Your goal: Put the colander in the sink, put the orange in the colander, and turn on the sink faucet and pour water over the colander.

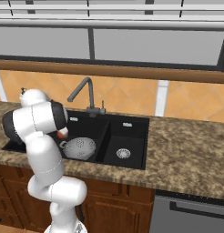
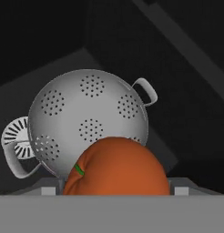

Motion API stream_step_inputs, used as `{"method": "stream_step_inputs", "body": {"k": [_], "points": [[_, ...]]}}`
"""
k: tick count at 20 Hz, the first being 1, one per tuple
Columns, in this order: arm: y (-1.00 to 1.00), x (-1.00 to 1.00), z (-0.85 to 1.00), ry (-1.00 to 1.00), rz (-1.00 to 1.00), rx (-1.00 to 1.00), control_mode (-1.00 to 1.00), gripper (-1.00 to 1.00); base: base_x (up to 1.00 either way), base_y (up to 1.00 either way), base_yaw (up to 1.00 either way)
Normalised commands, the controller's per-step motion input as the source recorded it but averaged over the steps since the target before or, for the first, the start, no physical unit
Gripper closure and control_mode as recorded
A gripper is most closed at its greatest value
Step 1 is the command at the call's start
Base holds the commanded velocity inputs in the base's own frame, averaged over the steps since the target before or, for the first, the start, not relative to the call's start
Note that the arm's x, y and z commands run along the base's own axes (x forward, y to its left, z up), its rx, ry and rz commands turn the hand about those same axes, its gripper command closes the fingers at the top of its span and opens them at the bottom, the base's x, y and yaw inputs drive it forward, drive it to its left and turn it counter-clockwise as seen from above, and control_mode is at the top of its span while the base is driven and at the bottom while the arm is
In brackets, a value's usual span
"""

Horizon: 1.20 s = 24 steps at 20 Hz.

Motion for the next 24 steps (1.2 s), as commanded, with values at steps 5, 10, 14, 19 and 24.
{"method": "stream_step_inputs", "body": {"k": [5,10,14,19,24], "points": [[-0.31,0.05,-0.32,0.0,0.0,0.02,-1.0,1.0,0.0,0.0,0.0],[-0.14,0.24,-0.33,0.06,0.0,0.04,-1.0,1.0,0.0,0.0,0.0],[0.0,0.38,-0.3,0.2,0.0,0.0,-1.0,1.0,0.0,0.0,0.0],[0.0,0.32,-0.33,0.12,0.0,0.0,-1.0,1.0,0.0,0.0,0.0],[0.0,0.16,-0.3,-0.01,0.0,0.0,-1.0,1.0,0.0,0.0,0.0]]}}
